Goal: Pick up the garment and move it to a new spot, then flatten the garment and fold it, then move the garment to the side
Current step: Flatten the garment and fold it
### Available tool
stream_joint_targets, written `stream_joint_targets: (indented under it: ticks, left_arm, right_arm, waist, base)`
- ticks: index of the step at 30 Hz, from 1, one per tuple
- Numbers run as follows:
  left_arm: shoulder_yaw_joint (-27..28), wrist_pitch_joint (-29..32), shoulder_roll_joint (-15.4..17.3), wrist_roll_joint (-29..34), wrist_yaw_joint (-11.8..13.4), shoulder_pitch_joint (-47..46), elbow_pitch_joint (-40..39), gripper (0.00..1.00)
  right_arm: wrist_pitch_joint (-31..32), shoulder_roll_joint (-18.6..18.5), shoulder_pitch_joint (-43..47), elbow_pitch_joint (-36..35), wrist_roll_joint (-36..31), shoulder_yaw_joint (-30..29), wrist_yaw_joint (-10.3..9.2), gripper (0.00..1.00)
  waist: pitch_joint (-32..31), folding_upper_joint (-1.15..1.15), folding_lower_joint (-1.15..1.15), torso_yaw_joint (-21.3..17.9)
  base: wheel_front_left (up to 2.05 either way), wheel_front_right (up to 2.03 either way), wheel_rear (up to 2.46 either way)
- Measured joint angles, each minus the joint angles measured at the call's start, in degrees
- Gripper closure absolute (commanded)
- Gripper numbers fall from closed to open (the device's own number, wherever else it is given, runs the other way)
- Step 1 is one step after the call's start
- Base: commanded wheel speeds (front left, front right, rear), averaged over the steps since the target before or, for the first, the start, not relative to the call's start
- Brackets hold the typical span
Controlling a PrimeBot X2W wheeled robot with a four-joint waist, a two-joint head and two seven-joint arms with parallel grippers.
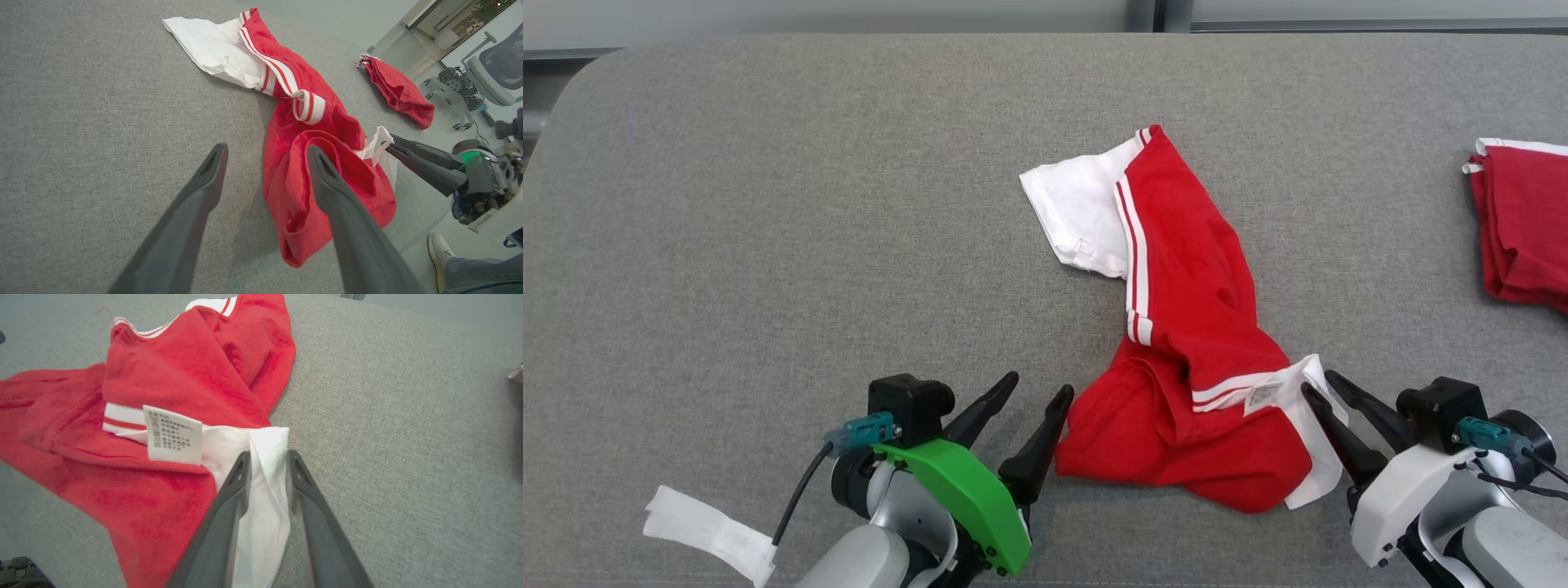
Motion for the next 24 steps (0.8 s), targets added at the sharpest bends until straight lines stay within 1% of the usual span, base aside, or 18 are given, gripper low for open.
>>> stream_joint_targets:
  ticks: [1,2,5,7,9,10,18,24]
  left_arm:
    - [0.00,0.18,-0.02,0.01,0.00,0.00,0.00,0.00]
    - [-0.01,0.18,-0.04,0.01,0.00,0.00,0.00,0.00]
    - [-0.01,0.18,-0.09,0.01,0.00,0.00,0.00,0.00]
    - [0.00,0.18,-0.09,0.02,0.00,0.00,0.00,0.00]
    - [0.00,0.18,-0.09,0.02,0.01,0.00,0.00,0.00]
    - [0.00,0.19,-0.09,0.02,0.01,0.00,-0.01,0.00]
    - [-0.82,1.16,-0.46,0.02,0.42,-0.01,-1.03,0.00]
    - [-2.86,2.63,-0.91,0.15,-0.04,-0.26,-4.82,0.00]
  right_arm:
    - [0.00,0.00,-0.01,0.08,0.01,-0.07,0.00,0.65]
    - [0.08,0.00,-0.01,0.14,0.01,-0.11,0.00,0.65]
    - [0.24,0.12,-0.04,0.31,0.09,-0.13,0.00,0.78]
    - [0.24,0.23,-0.09,0.31,0.14,-0.14,0.00,0.82]
    - [0.25,0.26,-0.34,0.42,0.38,-0.18,0.00,0.91]
    - [0.25,0.26,-0.49,0.44,0.44,-0.24,0.00,1.00]
    - [0.31,0.24,-0.66,0.48,0.57,-1.09,0.00,1.00]
    - [0.31,0.25,-0.87,0.47,0.89,-1.62,0.00,1.00]
  waist:
    - [0.05,0.00,0.00,0.01]
    - [0.09,0.00,0.00,0.03]
    - [0.19,0.00,0.00,0.10]
    - [0.25,0.00,0.00,0.13]
    - [0.34,0.00,0.00,0.18]
    - [0.38,0.00,0.00,0.19]
    - [0.73,0.00,0.00,0.19]
    - [0.96,0.00,0.00,-0.09]
  base:
    - [0.00,0.00,0.00]
    - [0.00,0.00,0.00]
    - [0.00,0.00,0.00]
    - [0.00,0.00,0.00]
    - [0.00,0.00,0.00]
    - [0.00,0.00,0.00]
    - [0.00,0.00,0.00]
    - [0.00,0.00,0.00]
